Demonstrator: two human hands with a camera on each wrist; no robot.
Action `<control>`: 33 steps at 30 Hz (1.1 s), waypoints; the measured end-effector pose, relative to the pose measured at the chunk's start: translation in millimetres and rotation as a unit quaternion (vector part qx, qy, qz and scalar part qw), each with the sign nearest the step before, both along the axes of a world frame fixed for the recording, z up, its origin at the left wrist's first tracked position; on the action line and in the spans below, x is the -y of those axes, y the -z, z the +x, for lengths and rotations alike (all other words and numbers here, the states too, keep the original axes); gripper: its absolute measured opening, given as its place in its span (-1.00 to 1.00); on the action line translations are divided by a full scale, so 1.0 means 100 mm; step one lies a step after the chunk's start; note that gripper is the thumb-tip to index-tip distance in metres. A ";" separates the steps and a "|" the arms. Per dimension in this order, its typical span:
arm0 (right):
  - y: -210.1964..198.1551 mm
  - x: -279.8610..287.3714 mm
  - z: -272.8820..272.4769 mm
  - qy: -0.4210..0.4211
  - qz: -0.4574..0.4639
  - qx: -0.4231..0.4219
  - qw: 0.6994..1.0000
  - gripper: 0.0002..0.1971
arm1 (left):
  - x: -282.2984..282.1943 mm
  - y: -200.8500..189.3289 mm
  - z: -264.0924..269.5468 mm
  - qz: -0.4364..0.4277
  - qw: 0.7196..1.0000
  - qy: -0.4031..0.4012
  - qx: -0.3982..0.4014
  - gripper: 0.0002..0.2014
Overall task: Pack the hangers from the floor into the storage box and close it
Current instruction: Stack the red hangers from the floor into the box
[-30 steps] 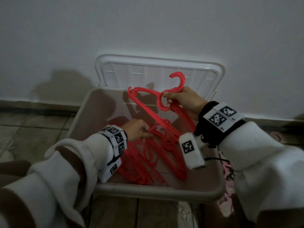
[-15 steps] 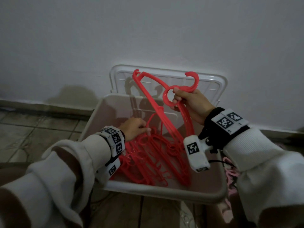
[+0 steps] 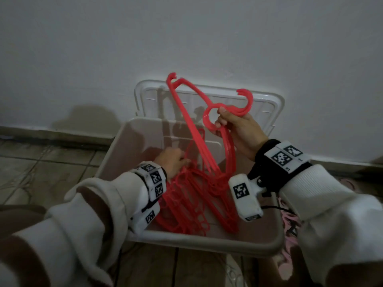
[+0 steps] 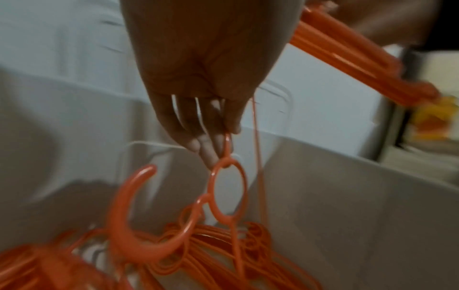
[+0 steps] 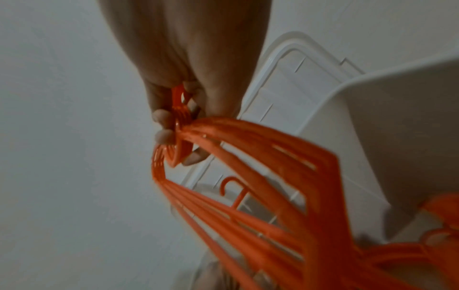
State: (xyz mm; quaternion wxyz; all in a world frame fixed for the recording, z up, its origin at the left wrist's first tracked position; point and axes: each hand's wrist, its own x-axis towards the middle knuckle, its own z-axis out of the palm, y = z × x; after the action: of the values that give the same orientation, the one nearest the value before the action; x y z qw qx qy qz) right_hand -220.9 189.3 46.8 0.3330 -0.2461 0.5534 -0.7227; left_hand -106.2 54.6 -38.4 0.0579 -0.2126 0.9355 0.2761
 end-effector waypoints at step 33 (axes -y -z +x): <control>0.74 0.19 0.20 -0.140 0.288 -0.235 0.918 -0.86 | 0.17 0.04 0.02 0.557 0.800 -0.208 -0.079 -0.64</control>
State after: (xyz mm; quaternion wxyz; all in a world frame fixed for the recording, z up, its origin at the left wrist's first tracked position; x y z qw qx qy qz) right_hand -201.1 170.4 -27.5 0.3472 -0.3771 0.7599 -0.3997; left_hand -104.4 37.2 -42.9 0.0331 -0.3108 0.5550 0.7709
